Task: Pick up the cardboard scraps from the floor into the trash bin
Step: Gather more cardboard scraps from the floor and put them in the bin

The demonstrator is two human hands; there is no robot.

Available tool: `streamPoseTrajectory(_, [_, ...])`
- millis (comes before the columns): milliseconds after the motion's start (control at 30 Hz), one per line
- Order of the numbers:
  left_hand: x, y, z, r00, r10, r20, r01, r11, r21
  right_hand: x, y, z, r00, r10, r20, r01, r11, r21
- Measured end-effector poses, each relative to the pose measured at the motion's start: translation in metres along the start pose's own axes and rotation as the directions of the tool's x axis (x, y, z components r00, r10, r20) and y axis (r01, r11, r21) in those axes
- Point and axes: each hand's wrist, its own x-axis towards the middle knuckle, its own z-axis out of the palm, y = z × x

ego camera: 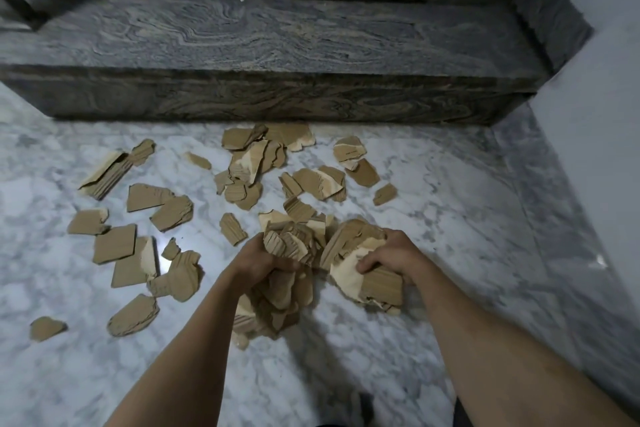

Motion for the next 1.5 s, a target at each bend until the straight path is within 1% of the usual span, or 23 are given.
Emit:
streamPoseTrajectory(67, [0.0, 0.007, -0.011, 0.999, 0.002, -0.036, -0.003, 1.0, -0.006, 0.004, -0.006, 0.0, 0.999, -0.029, -0.04, 0.032, 0.998, 0.062])
streamPoseTrajectory(133, [0.004, 0.01, -0.02, 0.994, -0.001, -0.107, -0.006, 0.998, -0.063, 0.008, -0.017, 0.006, 0.997, -0.062, -0.052, 0.066, 0.995, 0.073])
streamPoseTrajectory(167, [0.007, 0.01, -0.023, 0.988, -0.005, -0.151, -0.009, 0.995, -0.097, 0.011, -0.022, 0.012, 0.997, -0.07, -0.036, 0.072, 0.996, 0.049])
streamPoseTrajectory(233, [0.013, 0.005, -0.026, 0.982, -0.024, -0.186, 0.001, 0.993, -0.122, 0.013, -0.026, 0.032, 0.998, -0.052, 0.027, 0.053, 0.997, -0.053])
streamPoseTrajectory(300, [0.021, -0.007, -0.022, 0.979, -0.083, -0.186, 0.065, 0.993, -0.103, 0.014, -0.023, 0.055, 0.998, -0.015, 0.061, 0.025, 0.984, -0.174])
streamPoseTrajectory(367, [0.038, -0.026, -0.017, 0.976, -0.084, -0.2, 0.066, 0.993, -0.096, 0.016, -0.019, 0.069, 0.999, -0.024, 0.031, 0.031, 0.967, -0.251])
streamPoseTrajectory(467, [0.028, -0.014, -0.014, 0.969, -0.097, -0.225, 0.086, 0.995, -0.059, 0.018, -0.022, 0.071, 0.997, -0.075, 0.0, 0.069, 0.918, -0.39])
streamPoseTrajectory(533, [0.028, -0.015, -0.015, 0.966, -0.127, -0.224, 0.105, 0.988, -0.11, 0.02, -0.025, 0.071, 0.997, -0.072, -0.021, 0.055, 0.895, -0.442])
streamPoseTrajectory(600, [0.025, -0.015, -0.015, 0.961, -0.15, -0.231, 0.112, 0.979, -0.171, 0.017, -0.026, 0.072, 0.998, -0.053, -0.013, 0.043, 0.905, -0.423])
streamPoseTrajectory(700, [0.023, -0.015, -0.013, 0.972, -0.098, -0.216, 0.048, 0.973, -0.226, 0.013, -0.028, 0.07, 0.996, -0.092, 0.012, 0.088, 0.9, -0.427])
streamPoseTrajectory(733, [0.024, -0.016, -0.013, 0.974, -0.097, -0.205, 0.047, 0.97, -0.238, 0.012, -0.028, 0.069, 0.994, -0.104, 0.015, 0.101, 0.901, -0.422])
streamPoseTrajectory(800, [0.021, -0.018, -0.015, 0.982, -0.094, -0.161, 0.048, 0.962, -0.268, 0.009, -0.032, 0.066, 0.994, -0.105, 0.037, 0.111, 0.927, -0.357])
streamPoseTrajectory(900, [0.017, -0.026, -0.017, 0.989, -0.107, -0.106, 0.067, 0.942, -0.33, 0.003, -0.04, 0.058, 0.987, -0.105, 0.123, 0.129, 0.97, -0.206])
streamPoseTrajectory(1033, [0.012, -0.014, -0.024, 0.987, -0.082, -0.138, 0.022, 0.921, -0.389, -0.007, -0.06, 0.045, 0.979, -0.102, 0.176, 0.123, 0.986, -0.111])
streamPoseTrajectory(1133, [0.015, 0.008, -0.037, 0.986, -0.034, -0.163, -0.034, 0.918, -0.395, -0.005, -0.087, 0.034, 0.969, -0.145, 0.201, 0.164, 0.983, -0.084])
streamPoseTrajectory(1267, [0.011, 0.046, -0.061, 0.973, -0.019, -0.228, -0.08, 0.905, -0.419, -0.011, -0.137, 0.022, 0.956, -0.2, 0.216, 0.225, 0.97, -0.094])
streamPoseTrajectory(1333, [-0.007, 0.072, -0.074, 0.964, -0.044, -0.261, -0.078, 0.895, -0.439, -0.031, -0.168, 0.014, 0.952, -0.21, 0.221, 0.245, 0.959, -0.145])
streamPoseTrajectory(1500, [-0.1, 0.151, -0.113, 0.938, -0.107, -0.331, -0.087, 0.85, -0.52, -0.123, -0.263, -0.006, 0.935, -0.192, 0.299, 0.269, 0.932, -0.244])
